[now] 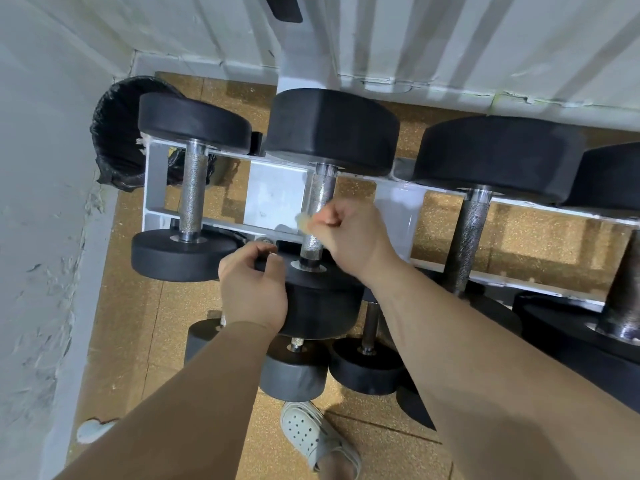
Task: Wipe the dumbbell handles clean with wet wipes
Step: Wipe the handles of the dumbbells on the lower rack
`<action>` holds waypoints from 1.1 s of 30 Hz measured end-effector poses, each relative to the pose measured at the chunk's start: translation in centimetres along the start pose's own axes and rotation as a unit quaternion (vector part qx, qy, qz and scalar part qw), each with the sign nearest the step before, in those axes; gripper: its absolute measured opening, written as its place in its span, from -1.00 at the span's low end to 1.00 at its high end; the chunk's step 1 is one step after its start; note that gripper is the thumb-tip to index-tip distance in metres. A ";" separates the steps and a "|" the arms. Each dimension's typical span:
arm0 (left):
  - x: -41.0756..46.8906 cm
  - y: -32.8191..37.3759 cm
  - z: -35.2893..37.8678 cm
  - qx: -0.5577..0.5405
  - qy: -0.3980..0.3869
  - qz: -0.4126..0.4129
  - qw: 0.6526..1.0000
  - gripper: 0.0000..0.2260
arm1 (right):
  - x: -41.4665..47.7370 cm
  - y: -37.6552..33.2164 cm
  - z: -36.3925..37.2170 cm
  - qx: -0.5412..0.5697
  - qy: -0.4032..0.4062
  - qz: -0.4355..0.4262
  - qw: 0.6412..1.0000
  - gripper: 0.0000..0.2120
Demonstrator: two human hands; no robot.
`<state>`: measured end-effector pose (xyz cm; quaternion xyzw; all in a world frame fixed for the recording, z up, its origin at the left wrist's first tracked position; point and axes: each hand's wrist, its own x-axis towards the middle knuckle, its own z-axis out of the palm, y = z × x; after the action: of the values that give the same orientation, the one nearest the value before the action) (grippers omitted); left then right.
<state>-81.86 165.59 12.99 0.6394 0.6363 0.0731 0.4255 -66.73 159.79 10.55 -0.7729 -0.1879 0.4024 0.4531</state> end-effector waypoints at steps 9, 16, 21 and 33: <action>0.2 -0.2 0.3 -0.034 0.015 0.035 0.999 -0.83 | 2.2 -1.4 0.6 -0.116 0.144 -0.148 0.972 -0.89; 0.1 -0.2 -0.1 0.002 -0.011 0.045 0.999 -0.79 | 0.1 -0.1 -0.7 -0.332 -0.050 -0.292 0.895 -0.87; 0.4 -0.1 -0.4 0.033 -0.041 0.021 0.998 -0.87 | 2.8 -2.2 0.0 -0.296 0.100 -0.257 0.915 -0.83; 0.1 0.3 -0.4 0.032 -0.035 0.007 0.999 -0.85 | 1.9 -3.2 0.0 -0.525 0.025 -0.232 0.819 -0.85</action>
<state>-81.82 165.96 13.40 0.6591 0.6189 0.0332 0.4258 -65.37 162.74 12.42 -0.8369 -0.5332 0.1066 0.0630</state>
